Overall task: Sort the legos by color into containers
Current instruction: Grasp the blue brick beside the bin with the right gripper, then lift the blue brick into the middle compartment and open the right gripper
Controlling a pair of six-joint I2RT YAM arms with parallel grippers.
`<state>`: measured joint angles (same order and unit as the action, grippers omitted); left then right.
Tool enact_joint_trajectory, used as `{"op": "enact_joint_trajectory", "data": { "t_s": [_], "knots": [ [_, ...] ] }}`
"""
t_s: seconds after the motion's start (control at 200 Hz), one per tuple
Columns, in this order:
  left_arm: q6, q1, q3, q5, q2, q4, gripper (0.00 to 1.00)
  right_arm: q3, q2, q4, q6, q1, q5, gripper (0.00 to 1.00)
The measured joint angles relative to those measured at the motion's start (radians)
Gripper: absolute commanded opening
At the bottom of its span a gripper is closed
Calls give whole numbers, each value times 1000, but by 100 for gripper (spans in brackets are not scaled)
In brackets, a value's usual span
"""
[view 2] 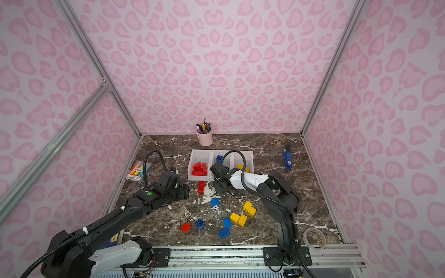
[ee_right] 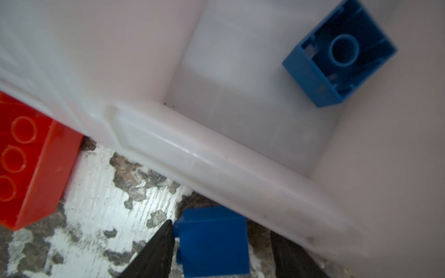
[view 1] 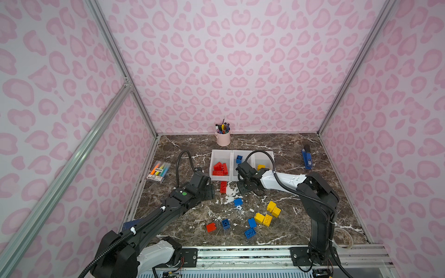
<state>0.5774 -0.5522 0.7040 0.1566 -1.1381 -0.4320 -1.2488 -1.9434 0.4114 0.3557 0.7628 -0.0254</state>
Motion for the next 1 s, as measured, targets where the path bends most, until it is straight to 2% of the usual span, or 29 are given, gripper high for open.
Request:
{"op": "enact_joint_trajectory", "data": {
  "t_s": [0.34,0.52,0.72,0.86,1.0],
  "knots": [
    [5,-10,-3,5,5,0,76,4,-5,-6,-3,2,5,41],
    [5,-13,-6,8,6,0,77,22,19,-10,0,15,6,38],
    [6,-19,-11,8,7,0,76,19,111,13,-1,39,2,37],
    [10,-27,-16,9,4,0,76,-53,142,47,-21,11,-8,37],
    [16,-41,-16,9,-5,0,76,-172,99,66,-41,-39,-18,36]
  ]
}}
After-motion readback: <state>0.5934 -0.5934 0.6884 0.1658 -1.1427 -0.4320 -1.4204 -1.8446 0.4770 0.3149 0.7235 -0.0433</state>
